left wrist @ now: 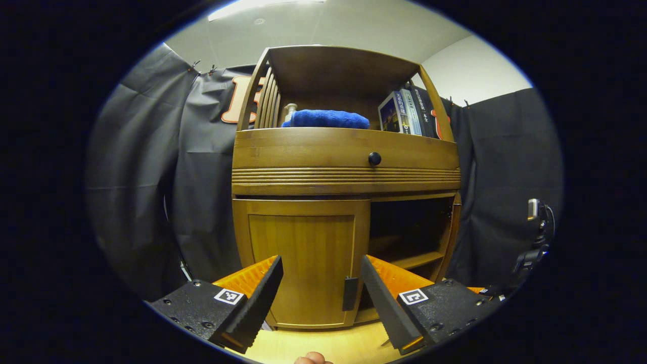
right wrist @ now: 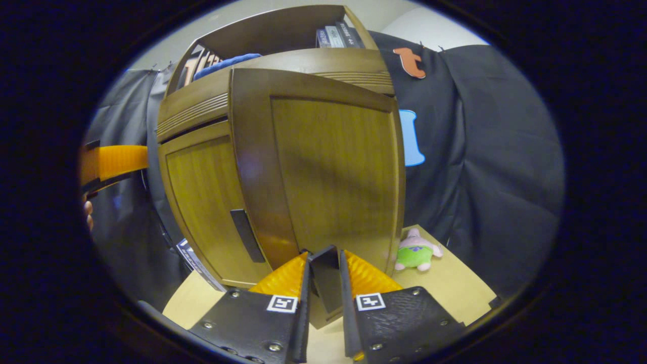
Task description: Open the right door of the double-door shoe cabinet with the right hand, and open the left door with the left hand.
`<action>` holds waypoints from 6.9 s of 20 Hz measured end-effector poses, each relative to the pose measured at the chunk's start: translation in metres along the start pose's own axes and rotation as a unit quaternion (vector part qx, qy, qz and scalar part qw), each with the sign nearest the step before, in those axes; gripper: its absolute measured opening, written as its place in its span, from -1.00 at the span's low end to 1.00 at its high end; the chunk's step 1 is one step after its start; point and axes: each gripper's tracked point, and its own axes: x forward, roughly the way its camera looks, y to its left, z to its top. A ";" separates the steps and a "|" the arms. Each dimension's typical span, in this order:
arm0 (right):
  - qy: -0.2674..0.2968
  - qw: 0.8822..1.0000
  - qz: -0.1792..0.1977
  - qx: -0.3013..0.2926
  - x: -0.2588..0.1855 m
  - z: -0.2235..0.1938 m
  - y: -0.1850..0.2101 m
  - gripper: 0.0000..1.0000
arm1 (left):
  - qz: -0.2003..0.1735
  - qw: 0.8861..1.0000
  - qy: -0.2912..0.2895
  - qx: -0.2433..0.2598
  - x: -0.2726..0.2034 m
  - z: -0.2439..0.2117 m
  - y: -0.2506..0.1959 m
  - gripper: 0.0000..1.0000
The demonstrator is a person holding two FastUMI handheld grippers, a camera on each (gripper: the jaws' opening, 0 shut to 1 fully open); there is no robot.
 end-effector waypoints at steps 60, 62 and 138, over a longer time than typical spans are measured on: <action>-0.057 0.985 -0.154 -0.061 -0.120 0.070 -0.219 -0.60 | 0.044 0.990 0.133 -0.035 0.144 -0.166 -0.044 -0.36; -0.058 0.985 -0.149 -0.065 -0.123 0.071 -0.215 -0.60 | 0.043 0.989 0.133 -0.046 0.136 -0.167 -0.044 -0.36; 0.012 0.978 0.158 -0.137 -0.054 0.010 -0.002 -0.60 | 0.206 0.968 0.112 -0.090 -0.106 -0.139 0.146 -0.27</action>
